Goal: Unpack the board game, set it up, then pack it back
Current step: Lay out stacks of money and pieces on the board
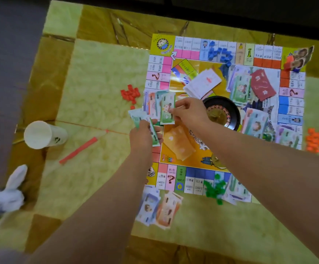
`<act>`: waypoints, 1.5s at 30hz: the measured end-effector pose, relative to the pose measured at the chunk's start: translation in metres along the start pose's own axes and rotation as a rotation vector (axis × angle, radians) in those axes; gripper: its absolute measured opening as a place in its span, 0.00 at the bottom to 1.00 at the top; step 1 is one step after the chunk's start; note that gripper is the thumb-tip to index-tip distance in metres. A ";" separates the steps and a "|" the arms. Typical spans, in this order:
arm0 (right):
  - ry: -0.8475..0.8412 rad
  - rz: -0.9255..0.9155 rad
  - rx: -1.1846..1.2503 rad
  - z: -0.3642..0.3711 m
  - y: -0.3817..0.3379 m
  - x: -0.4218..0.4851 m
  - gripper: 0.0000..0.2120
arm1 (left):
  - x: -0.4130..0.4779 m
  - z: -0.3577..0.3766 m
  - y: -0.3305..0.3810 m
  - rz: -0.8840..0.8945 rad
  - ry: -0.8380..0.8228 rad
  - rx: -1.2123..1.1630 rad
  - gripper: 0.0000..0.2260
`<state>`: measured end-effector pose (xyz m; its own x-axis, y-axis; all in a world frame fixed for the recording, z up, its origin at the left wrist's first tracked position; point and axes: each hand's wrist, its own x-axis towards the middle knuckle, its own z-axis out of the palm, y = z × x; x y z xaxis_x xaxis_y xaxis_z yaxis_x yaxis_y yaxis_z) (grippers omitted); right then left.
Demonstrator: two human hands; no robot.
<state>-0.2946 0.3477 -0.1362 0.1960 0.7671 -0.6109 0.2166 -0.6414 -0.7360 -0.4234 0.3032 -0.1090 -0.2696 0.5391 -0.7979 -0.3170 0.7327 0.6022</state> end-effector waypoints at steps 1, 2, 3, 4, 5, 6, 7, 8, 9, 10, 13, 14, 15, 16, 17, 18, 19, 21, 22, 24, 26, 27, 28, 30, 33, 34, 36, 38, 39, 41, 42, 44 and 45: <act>0.019 0.001 -0.021 0.011 -0.001 0.007 0.09 | 0.007 -0.007 0.003 0.005 -0.014 0.012 0.12; 0.045 0.010 -0.049 0.020 -0.001 0.013 0.08 | 0.012 -0.013 0.006 0.010 -0.032 0.028 0.12; 0.074 0.013 -0.084 0.026 -0.001 0.019 0.09 | 0.016 -0.016 0.008 0.008 -0.056 0.039 0.12; 0.102 0.016 -0.121 0.034 -0.001 0.025 0.10 | 0.022 -0.022 0.011 0.002 -0.078 0.044 0.12; 0.135 0.015 -0.147 0.038 0.000 0.030 0.13 | 0.024 -0.024 0.012 -0.001 -0.101 0.051 0.12; 0.163 0.013 -0.172 0.043 0.000 0.034 0.14 | 0.028 -0.027 0.014 -0.005 -0.126 0.053 0.12; 0.186 0.006 -0.199 0.044 0.000 0.036 0.13 | 0.030 -0.029 0.016 -0.009 -0.146 0.053 0.12; 0.203 -0.005 -0.232 0.046 0.000 0.037 0.12 | 0.033 -0.031 0.017 -0.014 -0.159 0.047 0.12; 0.215 -0.022 -0.257 0.046 -0.001 0.035 0.11 | 0.035 -0.032 0.017 -0.016 -0.176 0.041 0.12; 0.210 -0.053 -0.256 0.046 -0.001 0.032 0.11 | 0.037 -0.033 0.017 -0.018 -0.188 0.036 0.12; 0.088 -0.220 -0.126 0.042 -0.008 0.012 0.08 | 0.033 -0.032 0.018 -0.031 -0.241 0.089 0.13; 0.012 -0.265 -0.122 0.041 -0.010 0.006 0.09 | 0.030 -0.031 0.018 -0.038 -0.262 0.140 0.14; -0.075 -0.284 -0.114 0.038 -0.013 0.000 0.11 | 0.026 -0.029 0.019 -0.051 -0.293 0.198 0.14; -0.167 -0.261 -0.091 0.036 -0.014 -0.004 0.14 | 0.022 -0.027 0.019 -0.075 -0.331 0.257 0.13; -0.248 -0.210 -0.061 0.034 -0.015 -0.007 0.16 | 0.018 -0.024 0.019 -0.111 -0.373 0.313 0.13; -0.302 -0.160 -0.050 0.029 -0.015 -0.010 0.16 | 0.013 -0.020 0.019 -0.150 -0.418 0.371 0.12; -0.339 -0.122 -0.057 0.025 -0.014 -0.012 0.15 | 0.009 -0.016 0.020 -0.186 -0.454 0.427 0.13; -0.375 -0.125 -0.103 0.013 -0.012 -0.017 0.10 | 0.003 -0.010 0.019 -0.239 -0.493 0.496 0.12; -0.362 -0.148 -0.109 0.003 -0.009 -0.019 0.09 | -0.001 -0.006 0.017 -0.263 -0.502 0.489 0.11; -0.292 -0.184 -0.084 -0.021 -0.004 -0.025 0.11 | -0.009 0.005 0.013 -0.312 -0.511 0.397 0.08; -0.234 -0.178 -0.035 -0.041 0.003 -0.030 0.13 | -0.017 0.017 0.008 -0.339 -0.481 0.308 0.06; -0.215 -0.172 -0.032 -0.052 0.008 -0.035 0.14 | -0.023 0.027 0.003 -0.349 -0.453 0.273 0.05; -0.213 -0.169 -0.044 -0.058 0.012 -0.038 0.14 | -0.029 0.034 -0.001 -0.358 -0.419 0.239 0.05; -0.212 -0.160 -0.060 -0.073 0.023 -0.049 0.16 | -0.045 0.052 -0.011 -0.354 -0.381 0.221 0.05; -0.170 -0.159 -0.065 -0.097 0.037 -0.064 0.13 | -0.061 0.067 -0.028 -0.356 -0.425 0.246 0.08; -0.153 -0.143 -0.055 -0.111 0.043 -0.070 0.12 | -0.069 0.073 -0.035 -0.363 -0.472 0.245 0.11; -0.157 -0.112 -0.033 -0.133 0.052 -0.078 0.12 | -0.078 0.079 -0.044 -0.386 -0.568 0.247 0.17; -0.178 -0.086 0.000 -0.147 0.057 -0.088 0.11 | -0.089 0.084 -0.051 -0.412 -0.646 0.298 0.19; -0.172 -0.074 0.015 -0.158 0.063 -0.095 0.11 | -0.099 0.091 -0.058 -0.425 -0.671 0.329 0.19; -0.158 -0.054 0.034 -0.175 0.074 -0.104 0.10 | -0.116 0.101 -0.070 -0.434 -0.705 0.394 0.19; -0.151 -0.048 0.046 -0.181 0.079 -0.108 0.08 | -0.122 0.106 -0.076 -0.410 -0.711 0.447 0.20; -0.127 -0.006 0.098 -0.193 0.094 -0.111 0.09 | -0.128 0.115 -0.091 -0.322 -0.689 0.555 0.20; -0.114 0.035 0.126 -0.199 0.101 -0.112 0.14 | -0.132 0.119 -0.100 -0.283 -0.678 0.602 0.21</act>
<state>-0.1049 0.1949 -0.0837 0.0901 0.7450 -0.6610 0.0888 -0.6670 -0.7397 -0.2479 0.2085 -0.0673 0.3905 0.2963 -0.8716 0.2837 0.8620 0.4201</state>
